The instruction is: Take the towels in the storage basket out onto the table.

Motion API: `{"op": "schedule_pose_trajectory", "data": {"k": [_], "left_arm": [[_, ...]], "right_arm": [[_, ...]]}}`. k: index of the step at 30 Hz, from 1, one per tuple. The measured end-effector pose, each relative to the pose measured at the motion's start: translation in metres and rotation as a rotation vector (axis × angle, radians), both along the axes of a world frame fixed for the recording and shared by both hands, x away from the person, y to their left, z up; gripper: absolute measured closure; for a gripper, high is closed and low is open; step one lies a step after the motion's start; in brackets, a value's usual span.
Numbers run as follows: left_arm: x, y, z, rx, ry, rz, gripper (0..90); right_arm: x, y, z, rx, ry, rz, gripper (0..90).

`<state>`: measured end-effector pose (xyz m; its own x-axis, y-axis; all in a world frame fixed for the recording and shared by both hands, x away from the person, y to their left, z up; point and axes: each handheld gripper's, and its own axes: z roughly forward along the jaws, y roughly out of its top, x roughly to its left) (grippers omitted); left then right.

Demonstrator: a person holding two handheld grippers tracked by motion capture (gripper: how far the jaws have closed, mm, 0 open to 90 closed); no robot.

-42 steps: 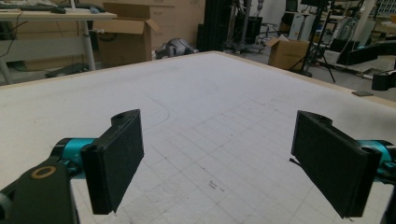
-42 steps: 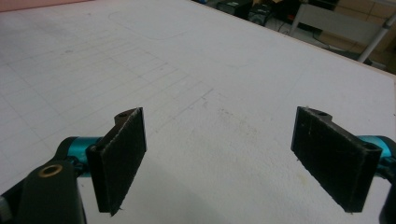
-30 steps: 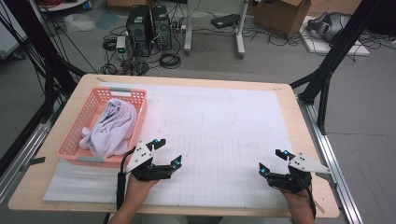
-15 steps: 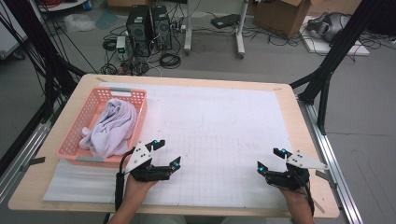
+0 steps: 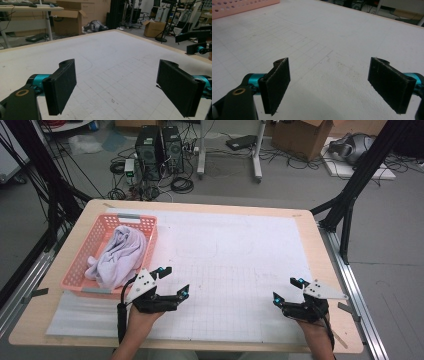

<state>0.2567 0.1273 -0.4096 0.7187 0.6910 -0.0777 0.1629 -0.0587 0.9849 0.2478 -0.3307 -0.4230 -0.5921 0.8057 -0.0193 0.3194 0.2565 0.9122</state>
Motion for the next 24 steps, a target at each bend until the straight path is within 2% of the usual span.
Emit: {"op": "schedule_pose_trajectory", "data": {"k": [6, 11, 18, 24], "left_arm": [[-0.001, 0.002, 0.013, 0.011, -0.007, 0.007, 17.0], [0.003, 0.011, 0.031, 0.004, -0.032, 0.02, 17.0], [0.017, 0.04, 0.056, -0.01, -0.026, 0.043, 16.8], [0.032, 0.067, 0.067, 0.02, -0.019, 0.114, 16.8]], "right_arm": [[0.001, -0.001, 0.001, 0.007, -0.005, -0.003, 17.1], [-0.001, -0.002, 0.001, 0.006, -0.004, -0.006, 17.1], [-0.002, -0.004, 0.001, 0.011, 0.006, -0.009, 17.1], [-0.003, -0.005, 0.001, 0.012, 0.008, -0.007, 17.1]]}}
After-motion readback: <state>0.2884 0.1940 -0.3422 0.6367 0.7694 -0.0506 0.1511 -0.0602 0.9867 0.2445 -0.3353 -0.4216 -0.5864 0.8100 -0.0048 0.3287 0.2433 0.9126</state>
